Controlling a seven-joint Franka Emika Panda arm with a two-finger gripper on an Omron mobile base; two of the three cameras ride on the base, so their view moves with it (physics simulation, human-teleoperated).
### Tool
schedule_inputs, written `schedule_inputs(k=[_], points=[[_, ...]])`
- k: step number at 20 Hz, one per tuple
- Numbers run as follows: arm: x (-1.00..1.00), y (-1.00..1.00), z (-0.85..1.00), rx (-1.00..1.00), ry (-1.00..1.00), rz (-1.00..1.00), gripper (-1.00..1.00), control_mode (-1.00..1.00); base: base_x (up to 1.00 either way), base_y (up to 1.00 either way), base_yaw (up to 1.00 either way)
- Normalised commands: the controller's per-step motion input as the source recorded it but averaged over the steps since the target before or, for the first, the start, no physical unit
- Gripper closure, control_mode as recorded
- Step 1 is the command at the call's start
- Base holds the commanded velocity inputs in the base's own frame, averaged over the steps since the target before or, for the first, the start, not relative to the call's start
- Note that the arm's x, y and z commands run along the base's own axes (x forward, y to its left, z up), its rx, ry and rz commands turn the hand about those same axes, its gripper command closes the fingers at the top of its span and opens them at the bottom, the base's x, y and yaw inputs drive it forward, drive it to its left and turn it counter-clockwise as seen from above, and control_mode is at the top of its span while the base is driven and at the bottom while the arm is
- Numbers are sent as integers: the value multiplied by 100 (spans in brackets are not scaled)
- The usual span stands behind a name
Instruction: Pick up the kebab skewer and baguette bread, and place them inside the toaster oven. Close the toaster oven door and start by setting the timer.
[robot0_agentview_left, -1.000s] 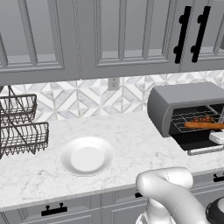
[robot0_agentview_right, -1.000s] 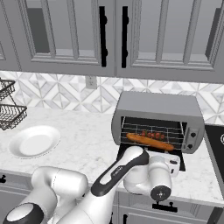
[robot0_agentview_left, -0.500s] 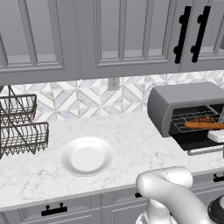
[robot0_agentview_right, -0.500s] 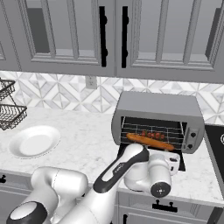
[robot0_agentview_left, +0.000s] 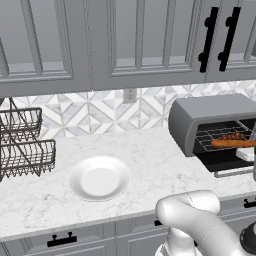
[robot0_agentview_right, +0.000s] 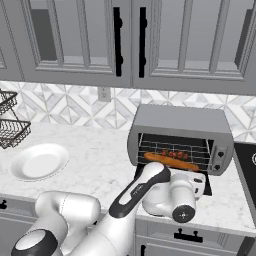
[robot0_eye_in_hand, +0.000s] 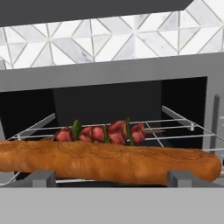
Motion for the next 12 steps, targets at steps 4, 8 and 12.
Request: schedule_inputs(k=[4,8,12], points=[[9,0,0,0,1,0,-100,-100,0,0,0],[6,0,0,0,0,0,-100,-100,0,0,0],[5,0,0,0,1,0,-100,-100,0,0,0]])
